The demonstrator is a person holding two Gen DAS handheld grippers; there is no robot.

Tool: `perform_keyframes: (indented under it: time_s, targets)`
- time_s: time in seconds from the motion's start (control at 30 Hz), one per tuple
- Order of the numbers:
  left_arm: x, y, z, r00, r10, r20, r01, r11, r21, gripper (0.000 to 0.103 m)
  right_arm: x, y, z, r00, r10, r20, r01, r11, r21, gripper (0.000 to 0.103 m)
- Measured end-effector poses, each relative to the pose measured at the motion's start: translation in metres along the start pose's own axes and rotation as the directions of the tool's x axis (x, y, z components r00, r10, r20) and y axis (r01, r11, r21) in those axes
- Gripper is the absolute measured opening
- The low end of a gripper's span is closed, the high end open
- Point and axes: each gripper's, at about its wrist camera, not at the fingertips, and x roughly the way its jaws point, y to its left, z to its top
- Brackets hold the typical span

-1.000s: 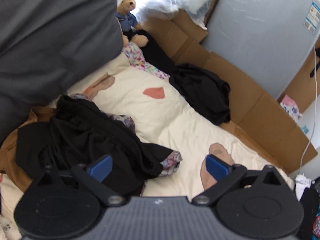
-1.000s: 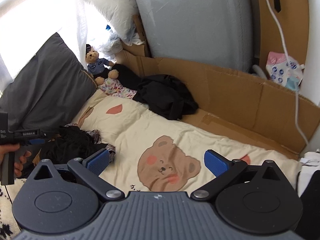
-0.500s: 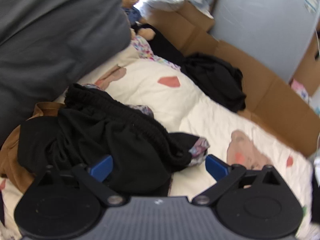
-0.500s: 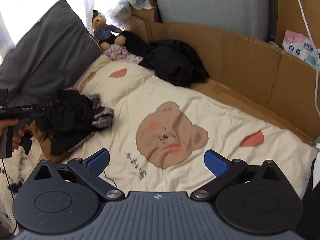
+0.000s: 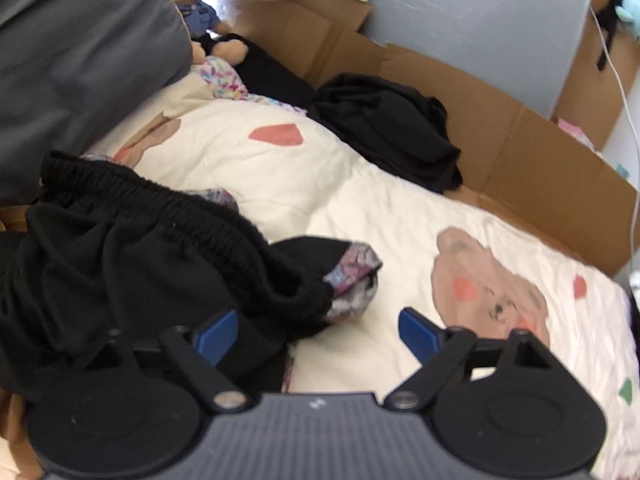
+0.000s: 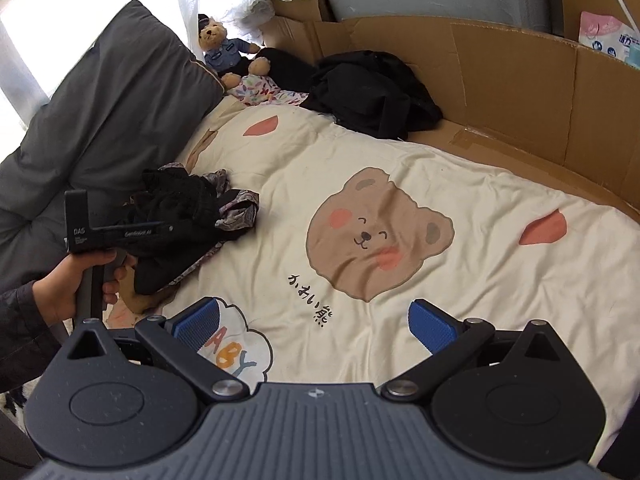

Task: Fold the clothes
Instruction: 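Grasp the waistband of the black trousers with the left gripper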

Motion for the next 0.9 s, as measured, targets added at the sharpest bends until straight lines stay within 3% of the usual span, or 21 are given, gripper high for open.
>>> perform_keyframes:
  time_s: [0.17,0.27,0.4,0.47,0.63,0.7,0.9]
  targets:
    - [0.020,0.004,0.008,1.000,0.018,-0.023,-0.019,0.996,-0.085,0.089,0.003,-0.003,-0.004,1.000,-0.009,0.003,0.009,1.000,-0.006,0.103]
    - [0.032,0.012,0.012,0.999,-0.011,-0.044,0.004,0.988,-0.157,0.080,0.002,-0.007,-0.004,0.999,-0.039,0.014,0.039,0.999,-0.006,0.103]
    - [0.043,0.013,0.013,0.997,0.054,-0.050,-0.062,0.984,-0.170,0.077,0.004,-0.017,-0.006,1.000,-0.031,0.001,0.031,0.999,0.037,0.103]
    - [0.046,0.018,0.012,0.997,0.053,-0.056,-0.064,0.976,-0.208,0.077,0.006,-0.023,-0.009,0.999,-0.036,0.001,0.036,0.998,0.042,0.103]
    - [0.057,0.033,0.008,0.998,0.015,-0.060,-0.036,0.933,-0.359,0.077,0.006,-0.030,-0.010,0.997,-0.070,0.017,0.069,0.997,0.045,0.103]
    - [0.060,0.041,0.005,0.999,-0.020,-0.040,-0.002,0.883,-0.469,0.078,0.007,-0.032,-0.010,0.997,-0.070,0.017,0.069,0.996,0.055,0.103]
    - [0.066,0.043,-0.001,0.999,-0.031,-0.031,0.009,0.833,-0.553,0.079,0.006,-0.032,-0.014,0.997,-0.073,0.017,0.073,0.996,0.045,0.103]
